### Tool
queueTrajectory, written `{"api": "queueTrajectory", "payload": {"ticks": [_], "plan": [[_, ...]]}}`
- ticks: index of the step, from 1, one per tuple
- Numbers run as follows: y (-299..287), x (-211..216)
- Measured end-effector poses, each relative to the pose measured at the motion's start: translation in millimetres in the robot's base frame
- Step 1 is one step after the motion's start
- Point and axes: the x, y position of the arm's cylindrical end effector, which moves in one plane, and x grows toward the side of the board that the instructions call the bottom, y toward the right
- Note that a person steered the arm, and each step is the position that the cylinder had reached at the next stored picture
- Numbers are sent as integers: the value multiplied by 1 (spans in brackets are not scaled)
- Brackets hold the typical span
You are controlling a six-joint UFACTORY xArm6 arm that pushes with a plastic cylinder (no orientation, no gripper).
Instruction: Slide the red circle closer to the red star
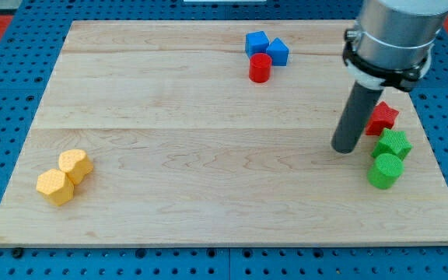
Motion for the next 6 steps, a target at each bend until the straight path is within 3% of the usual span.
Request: {"api": "queueTrajectory", "payload": {"ticks": [4,5,6], "plan": [[-106,-103],[-119,-149],[-140,-159]]}}
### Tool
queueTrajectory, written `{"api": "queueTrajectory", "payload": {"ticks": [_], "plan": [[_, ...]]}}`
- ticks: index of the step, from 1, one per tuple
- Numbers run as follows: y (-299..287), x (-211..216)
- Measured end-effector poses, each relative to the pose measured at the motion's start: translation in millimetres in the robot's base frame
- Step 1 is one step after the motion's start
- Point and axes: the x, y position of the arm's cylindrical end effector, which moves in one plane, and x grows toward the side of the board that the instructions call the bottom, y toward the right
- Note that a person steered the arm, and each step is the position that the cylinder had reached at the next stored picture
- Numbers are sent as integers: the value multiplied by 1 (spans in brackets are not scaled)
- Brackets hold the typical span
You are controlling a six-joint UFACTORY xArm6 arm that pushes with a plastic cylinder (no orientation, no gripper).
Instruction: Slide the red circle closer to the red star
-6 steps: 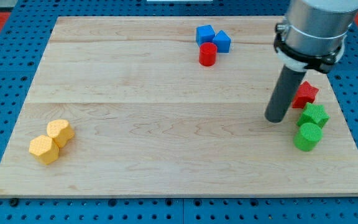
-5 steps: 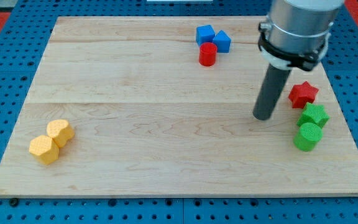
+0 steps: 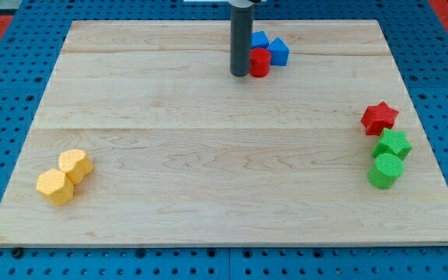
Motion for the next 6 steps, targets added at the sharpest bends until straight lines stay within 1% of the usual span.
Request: {"api": "queueTrajectory", "payload": {"ticks": [1,2,3,5,6], "plan": [[5,-5],[22,-26],[22,-33],[91,-31],[94,2]]}}
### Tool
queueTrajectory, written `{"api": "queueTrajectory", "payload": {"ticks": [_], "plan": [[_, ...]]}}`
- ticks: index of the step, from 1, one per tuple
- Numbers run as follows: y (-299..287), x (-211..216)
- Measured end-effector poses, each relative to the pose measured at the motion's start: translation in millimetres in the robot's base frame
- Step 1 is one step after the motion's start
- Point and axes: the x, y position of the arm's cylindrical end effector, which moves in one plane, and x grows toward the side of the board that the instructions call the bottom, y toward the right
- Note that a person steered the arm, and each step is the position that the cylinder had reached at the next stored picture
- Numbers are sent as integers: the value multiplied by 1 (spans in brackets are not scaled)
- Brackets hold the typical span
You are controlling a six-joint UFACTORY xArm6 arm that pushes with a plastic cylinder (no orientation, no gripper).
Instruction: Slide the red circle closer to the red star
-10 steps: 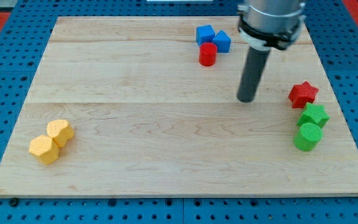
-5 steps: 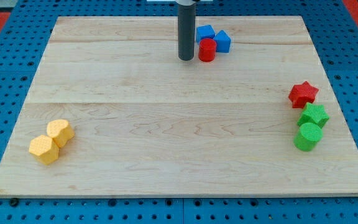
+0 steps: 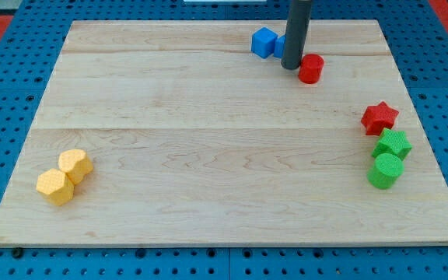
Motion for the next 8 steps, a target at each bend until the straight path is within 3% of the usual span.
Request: {"api": "queueTrajectory", "payload": {"ticks": [2,3,7,8], "plan": [[21,20],[-1,27],[53,-15],[41,-36]]}}
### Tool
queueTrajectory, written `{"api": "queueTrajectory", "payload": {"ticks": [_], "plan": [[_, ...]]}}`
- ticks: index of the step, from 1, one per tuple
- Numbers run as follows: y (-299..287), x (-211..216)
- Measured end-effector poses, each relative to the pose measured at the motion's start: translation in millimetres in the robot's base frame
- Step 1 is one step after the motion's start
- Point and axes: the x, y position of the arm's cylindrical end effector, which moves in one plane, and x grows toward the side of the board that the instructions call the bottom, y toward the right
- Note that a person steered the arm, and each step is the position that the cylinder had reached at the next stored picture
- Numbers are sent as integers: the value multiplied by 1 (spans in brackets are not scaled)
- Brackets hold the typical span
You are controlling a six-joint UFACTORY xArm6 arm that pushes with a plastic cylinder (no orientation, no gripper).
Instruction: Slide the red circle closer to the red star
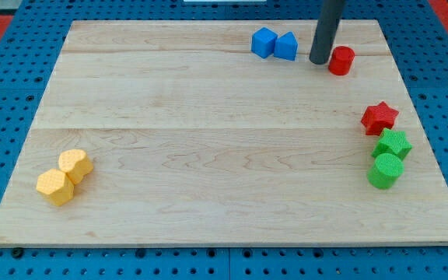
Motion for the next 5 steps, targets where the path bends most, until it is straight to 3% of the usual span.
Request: {"api": "queueTrajectory", "payload": {"ticks": [1,3,5], "plan": [[13,-11],[98,23],[100,61]]}}
